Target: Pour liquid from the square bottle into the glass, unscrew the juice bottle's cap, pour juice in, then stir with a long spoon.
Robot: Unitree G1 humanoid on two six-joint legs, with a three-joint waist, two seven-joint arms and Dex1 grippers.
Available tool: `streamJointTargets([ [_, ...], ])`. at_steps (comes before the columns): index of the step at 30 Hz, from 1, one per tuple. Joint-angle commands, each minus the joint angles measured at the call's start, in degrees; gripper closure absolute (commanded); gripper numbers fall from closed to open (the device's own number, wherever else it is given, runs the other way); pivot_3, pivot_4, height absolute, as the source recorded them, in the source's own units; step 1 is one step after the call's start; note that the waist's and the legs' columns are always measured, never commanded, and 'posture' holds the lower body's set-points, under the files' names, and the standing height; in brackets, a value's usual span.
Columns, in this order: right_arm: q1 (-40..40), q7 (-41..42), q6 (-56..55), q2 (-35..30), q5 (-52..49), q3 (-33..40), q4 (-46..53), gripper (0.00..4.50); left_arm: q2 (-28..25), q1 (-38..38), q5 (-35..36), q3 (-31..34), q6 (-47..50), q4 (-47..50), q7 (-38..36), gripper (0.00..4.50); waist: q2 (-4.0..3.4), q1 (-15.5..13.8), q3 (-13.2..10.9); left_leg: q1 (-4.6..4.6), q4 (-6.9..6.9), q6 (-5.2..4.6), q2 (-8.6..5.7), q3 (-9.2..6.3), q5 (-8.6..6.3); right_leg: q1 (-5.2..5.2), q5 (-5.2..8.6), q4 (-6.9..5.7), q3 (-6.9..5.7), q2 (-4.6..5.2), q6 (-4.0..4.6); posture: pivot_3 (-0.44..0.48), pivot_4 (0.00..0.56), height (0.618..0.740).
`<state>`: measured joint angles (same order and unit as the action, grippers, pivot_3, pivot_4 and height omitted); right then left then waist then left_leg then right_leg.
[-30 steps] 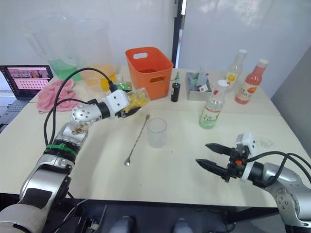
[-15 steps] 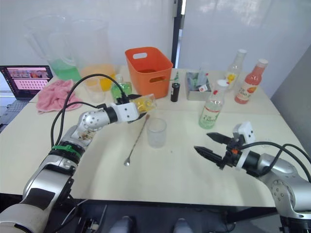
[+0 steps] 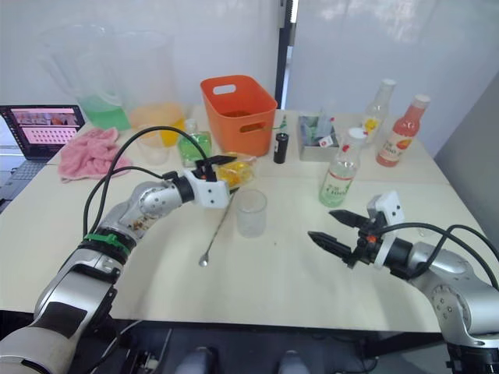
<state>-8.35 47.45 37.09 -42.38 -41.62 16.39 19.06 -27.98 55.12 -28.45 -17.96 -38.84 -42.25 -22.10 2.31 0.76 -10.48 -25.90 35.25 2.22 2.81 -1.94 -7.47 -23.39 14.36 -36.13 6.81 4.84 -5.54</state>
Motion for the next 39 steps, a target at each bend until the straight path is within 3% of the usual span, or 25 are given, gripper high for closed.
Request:
streamJointTargets([
  [1, -0.9, 0.4, -0.6, -1.1, 0.0, 0.9, 0.8, 0.02, -0.8, 1.7, 0.1, 1.4, -2.3, 2.1, 3.8, 1.69, 0.0, 0.0, 0.0, 0.0, 0.0, 0.0, 0.0, 0.0, 0.0, 0.0, 0.0, 0.0, 0.0, 0.0, 0.0, 0.0, 0.15, 0.725],
  [17, -1.1, 0.6, -0.7, -1.1, 0.5, 1.0, 0.5, 0.02, -3.6, 3.5, -9.4, -2.4, -7.2, -0.3, 13.8, 1.69, 0.0, 0.0, 0.0, 0.0, 0.0, 0.0, 0.0, 0.0, 0.0, 0.0, 0.0, -0.02, 0.0, 0.0, 0.0, 0.0, 0.15, 0.725],
  [39, -1.1, 0.7, -1.0, -0.8, 1.1, 1.1, 0.0, 0.02, -5.7, 7.0, -23.0, -6.5, -6.6, 0.4, 30.3, 1.69, 0.0, 0.0, 0.0, 0.01, 0.0, 0.01, -0.01, 0.0, 0.0, -0.01, 0.01, -0.04, -0.01, 0.0, -0.02, 0.0, 0.15, 0.725],
])
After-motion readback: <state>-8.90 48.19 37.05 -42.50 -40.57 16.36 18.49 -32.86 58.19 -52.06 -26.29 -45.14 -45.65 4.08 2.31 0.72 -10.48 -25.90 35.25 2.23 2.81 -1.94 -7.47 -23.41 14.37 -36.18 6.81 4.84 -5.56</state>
